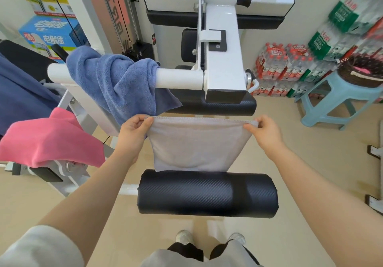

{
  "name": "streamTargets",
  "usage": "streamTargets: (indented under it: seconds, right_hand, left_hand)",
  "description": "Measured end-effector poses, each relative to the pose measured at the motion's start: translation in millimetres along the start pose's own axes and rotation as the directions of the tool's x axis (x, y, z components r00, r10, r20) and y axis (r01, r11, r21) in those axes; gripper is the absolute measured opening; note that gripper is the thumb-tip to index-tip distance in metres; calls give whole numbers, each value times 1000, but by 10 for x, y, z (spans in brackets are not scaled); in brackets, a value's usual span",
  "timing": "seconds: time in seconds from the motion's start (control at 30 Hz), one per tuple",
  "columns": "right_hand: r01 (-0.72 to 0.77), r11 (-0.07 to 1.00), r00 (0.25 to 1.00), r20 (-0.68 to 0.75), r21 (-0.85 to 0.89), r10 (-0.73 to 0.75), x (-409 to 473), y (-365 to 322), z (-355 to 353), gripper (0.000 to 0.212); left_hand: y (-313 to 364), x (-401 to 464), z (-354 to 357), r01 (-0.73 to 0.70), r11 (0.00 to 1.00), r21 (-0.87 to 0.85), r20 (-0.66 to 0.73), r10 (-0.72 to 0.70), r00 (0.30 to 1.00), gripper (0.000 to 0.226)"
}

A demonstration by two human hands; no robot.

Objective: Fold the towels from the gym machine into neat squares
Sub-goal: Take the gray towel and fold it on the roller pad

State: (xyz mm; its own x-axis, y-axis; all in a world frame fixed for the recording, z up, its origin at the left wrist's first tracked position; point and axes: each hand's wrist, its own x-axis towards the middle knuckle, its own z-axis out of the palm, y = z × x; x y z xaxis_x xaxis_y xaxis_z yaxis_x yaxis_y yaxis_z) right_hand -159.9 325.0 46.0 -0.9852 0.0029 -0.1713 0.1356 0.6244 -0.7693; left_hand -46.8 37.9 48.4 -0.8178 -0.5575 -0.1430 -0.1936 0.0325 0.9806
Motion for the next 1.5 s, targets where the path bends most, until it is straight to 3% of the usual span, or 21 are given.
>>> streamTargets:
  seconds: [0.1, 0.17, 0.27, 0.33, 0.43, 0.63, 0.83, 0.97, 1.2, 1.27, 1.33, 1.4, 1.5]
  right_hand:
    - [-3, 957, 999, 36, 290, -7, 26, -31, -77, 23]
    - [22, 945, 999, 33, 327, -35, 37, -77, -137, 29]
    - [70, 910, 997, -45, 408, -57, 4, -114, -205, 17]
    - [34, 881, 999, 11, 472, -45, -64, -39, -250, 18]
    - [-39, 934, 979, 200, 356, -35, -244, 249, -305, 18]
    - [-156, 956, 933, 356, 249, 60, -635, 759, -375, 14]
    - [-181, 982, 819, 545, -48, 177, -1060, 1242, -354, 16]
    - [-206, 974, 797, 562, -92, 221, -1252, 1530, -294, 14]
    - [-128, 988, 868, 473, -81, 151, -1251, 1666, -172, 8]
    - [-168, 986, 884, 442, 4, 149, -1199, 1651, -167, 9]
    - [-260, 945, 906, 389, 197, 168, -1143, 1563, -190, 10]
    - [-339, 863, 912, 356, 374, 204, -1049, 1399, -239, 14]
    - [-331, 719, 931, 335, 611, 144, -858, 1085, -347, 13]
  left_hand:
    - [74, 47, 53, 24, 999, -40, -17, -25, 1000, 18]
    - [138, 45, 93, -7, 998, -70, 1, 7, 1000, 17]
    - [171, -7, 136, -65, 994, -91, 42, 70, 997, 17]
    - [88, -63, 130, -64, 997, -53, 85, 68, 994, 17]
    - [-133, -215, 89, -19, 996, 88, 122, 8, 993, 16]
    - [-564, -784, 90, -14, 896, 444, 220, -94, 971, 20]
    - [-941, -1479, 114, 36, 865, 500, 223, -168, 960, 23]
    - [-1126, -1774, 74, 85, 842, 532, 231, -240, 943, 22]
    - [-1246, -1765, 245, 90, 863, 498, 217, -224, 950, 22]
    - [-1294, -1709, 315, 114, 881, 459, 164, -210, 964, 20]
    - [-1261, -1632, 374, 160, 917, 365, 58, -193, 979, 17]
    - [-1139, -1525, 409, 188, 952, 243, -7, -192, 981, 18]
    - [-793, -1325, 448, 184, 981, 57, -37, -182, 983, 20]
